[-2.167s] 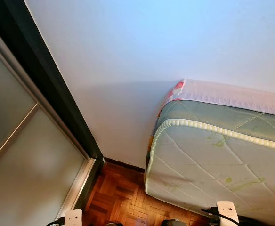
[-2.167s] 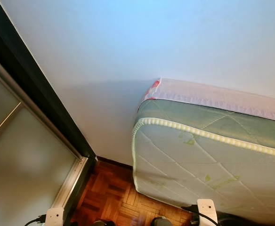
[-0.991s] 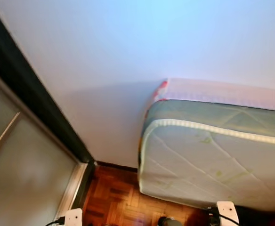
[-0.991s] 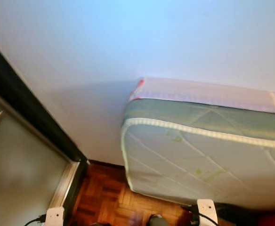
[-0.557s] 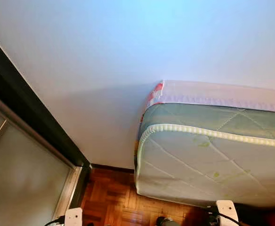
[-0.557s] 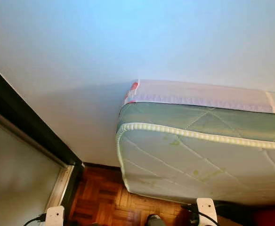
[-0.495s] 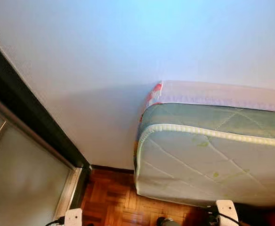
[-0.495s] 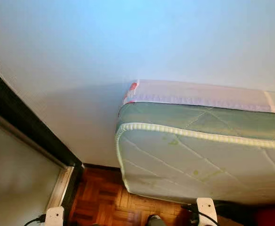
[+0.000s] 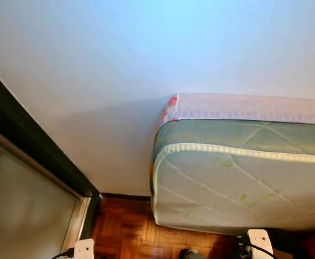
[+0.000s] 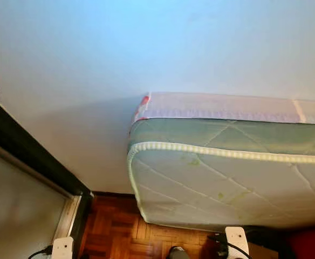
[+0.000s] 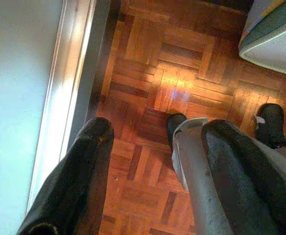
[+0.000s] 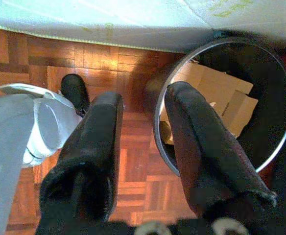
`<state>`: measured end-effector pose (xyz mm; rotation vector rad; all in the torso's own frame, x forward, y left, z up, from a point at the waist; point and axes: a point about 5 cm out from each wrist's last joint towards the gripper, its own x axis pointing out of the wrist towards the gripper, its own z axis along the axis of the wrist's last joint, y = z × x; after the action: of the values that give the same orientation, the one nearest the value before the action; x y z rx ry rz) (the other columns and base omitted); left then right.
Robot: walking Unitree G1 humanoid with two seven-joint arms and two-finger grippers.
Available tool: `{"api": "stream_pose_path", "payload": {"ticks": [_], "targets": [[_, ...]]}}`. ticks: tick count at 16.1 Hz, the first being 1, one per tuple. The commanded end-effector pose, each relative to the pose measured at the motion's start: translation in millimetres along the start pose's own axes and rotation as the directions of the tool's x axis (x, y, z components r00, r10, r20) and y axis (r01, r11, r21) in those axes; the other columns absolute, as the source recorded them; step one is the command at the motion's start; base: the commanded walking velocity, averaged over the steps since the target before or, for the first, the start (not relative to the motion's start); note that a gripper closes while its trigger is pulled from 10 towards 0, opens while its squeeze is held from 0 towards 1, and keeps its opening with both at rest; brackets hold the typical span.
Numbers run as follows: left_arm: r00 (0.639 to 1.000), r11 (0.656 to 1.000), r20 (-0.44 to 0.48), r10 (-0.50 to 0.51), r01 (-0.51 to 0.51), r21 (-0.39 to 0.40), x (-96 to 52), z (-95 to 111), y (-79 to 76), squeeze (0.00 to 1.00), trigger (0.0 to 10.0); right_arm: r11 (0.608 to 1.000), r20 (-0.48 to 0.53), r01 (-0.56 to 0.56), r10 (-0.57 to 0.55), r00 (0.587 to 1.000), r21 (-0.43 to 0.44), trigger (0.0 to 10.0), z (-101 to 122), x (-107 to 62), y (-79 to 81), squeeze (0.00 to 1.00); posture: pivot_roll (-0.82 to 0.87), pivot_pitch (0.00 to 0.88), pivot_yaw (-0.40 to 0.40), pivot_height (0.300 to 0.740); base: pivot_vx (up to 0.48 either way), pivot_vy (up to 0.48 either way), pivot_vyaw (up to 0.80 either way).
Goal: Clean up the room
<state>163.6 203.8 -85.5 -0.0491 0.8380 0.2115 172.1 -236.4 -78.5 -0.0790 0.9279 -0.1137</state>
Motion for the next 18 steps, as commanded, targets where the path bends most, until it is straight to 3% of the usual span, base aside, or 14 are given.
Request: {"api": "stream_pose_path", "payload": {"ticks": [1, 4, 11, 18], "targets": [[0.998, 1.000, -0.064, -0.005, 0.004, -0.024, 9.7, 21, 9.6, 0.00, 10.0, 0.981, -0.129, -0.157, 0.171, 0.977, 0.114, 10.0, -18, -1.3, 72.3, 0.00, 0.02, 0.000, 0.016, 0.723, 0.000, 0.000, -0.73], [0.997, 1.000, -0.081, -0.001, -0.001, -0.029, 4.7, 6, 13.3, 0.00, 10.0, 0.981, -0.099, -0.155, 0.167, 0.981, 0.117, 10.0, -13, -0.3, 71.8, 0.00, 0.02, 0.000, 0.017, 0.723, 0.000, 0.000, -0.38], [0.996, 1.000, -0.084, 0.004, -0.006, -0.016, 4.0, 4, 15.6, 0.00, 10.0, 0.980, -0.080, -0.150, 0.162, 0.984, 0.131, 10.0, -9, 0.6, 70.9, 0.00, 0.02, 0.000, 0.018, 0.723, 0.000, 0.000, 0.00], [0.996, 1.000, -0.087, 0.006, -0.007, -0.014, 3.7, 3, 16.8, 0.00, 10.0, 0.977, -0.054, -0.146, 0.156, 0.986, 0.154, 10.0, -7, 0.7, 71.2, 0.00, 0.02, 0.000, 0.020, 0.723, -0.254, 0.000, -0.21]]}}
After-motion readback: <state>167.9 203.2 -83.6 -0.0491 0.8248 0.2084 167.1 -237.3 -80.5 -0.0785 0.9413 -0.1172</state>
